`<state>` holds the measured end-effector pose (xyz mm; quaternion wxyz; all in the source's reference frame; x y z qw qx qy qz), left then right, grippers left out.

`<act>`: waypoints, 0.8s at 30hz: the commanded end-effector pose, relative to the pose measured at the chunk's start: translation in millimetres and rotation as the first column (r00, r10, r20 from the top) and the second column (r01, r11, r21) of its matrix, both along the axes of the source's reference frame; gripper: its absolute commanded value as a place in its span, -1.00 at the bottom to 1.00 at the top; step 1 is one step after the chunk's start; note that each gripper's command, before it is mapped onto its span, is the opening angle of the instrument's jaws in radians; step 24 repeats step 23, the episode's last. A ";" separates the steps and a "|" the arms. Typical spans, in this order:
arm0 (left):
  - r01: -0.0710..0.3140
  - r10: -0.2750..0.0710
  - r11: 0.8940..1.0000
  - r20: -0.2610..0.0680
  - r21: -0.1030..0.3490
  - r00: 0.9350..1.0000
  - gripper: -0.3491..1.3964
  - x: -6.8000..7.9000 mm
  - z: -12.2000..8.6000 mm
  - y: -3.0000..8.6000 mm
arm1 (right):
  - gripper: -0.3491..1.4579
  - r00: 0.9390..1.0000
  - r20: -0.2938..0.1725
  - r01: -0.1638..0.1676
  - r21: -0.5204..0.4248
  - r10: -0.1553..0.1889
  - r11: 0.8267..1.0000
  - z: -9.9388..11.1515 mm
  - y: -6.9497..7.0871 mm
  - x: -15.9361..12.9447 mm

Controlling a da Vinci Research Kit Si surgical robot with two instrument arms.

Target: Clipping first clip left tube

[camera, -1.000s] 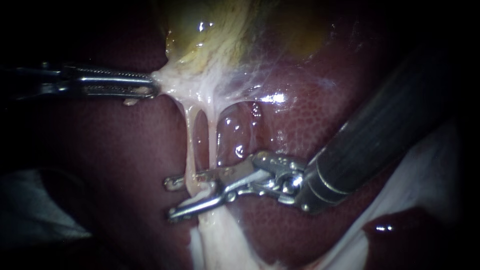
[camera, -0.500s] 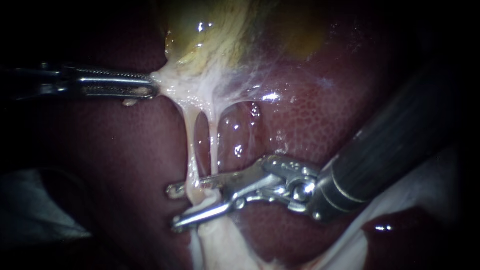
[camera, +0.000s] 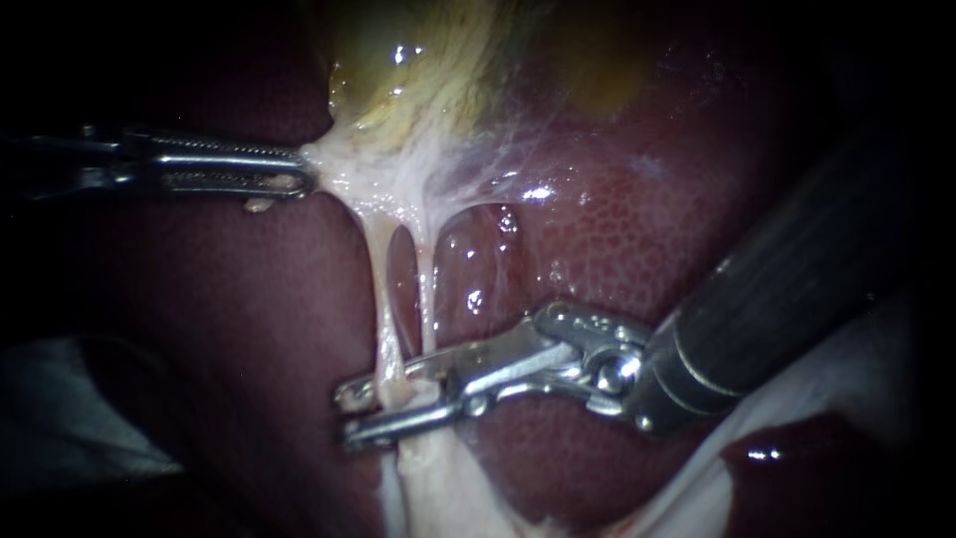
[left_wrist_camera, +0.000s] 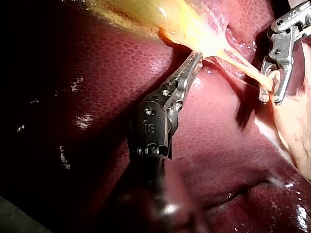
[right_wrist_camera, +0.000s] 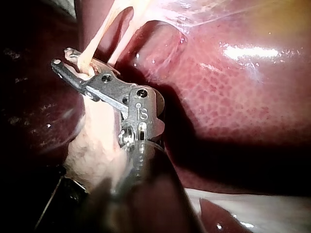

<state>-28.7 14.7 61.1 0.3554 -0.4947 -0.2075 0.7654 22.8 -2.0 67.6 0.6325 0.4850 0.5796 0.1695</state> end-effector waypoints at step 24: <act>0.000 0.000 1.000 0.000 0.000 1.000 -1.00 0.0 0.1 0.1 | -1.00 0.999 0.032 -0.008 0.048 0.006 0.999 0.4 0.2 -0.4</act>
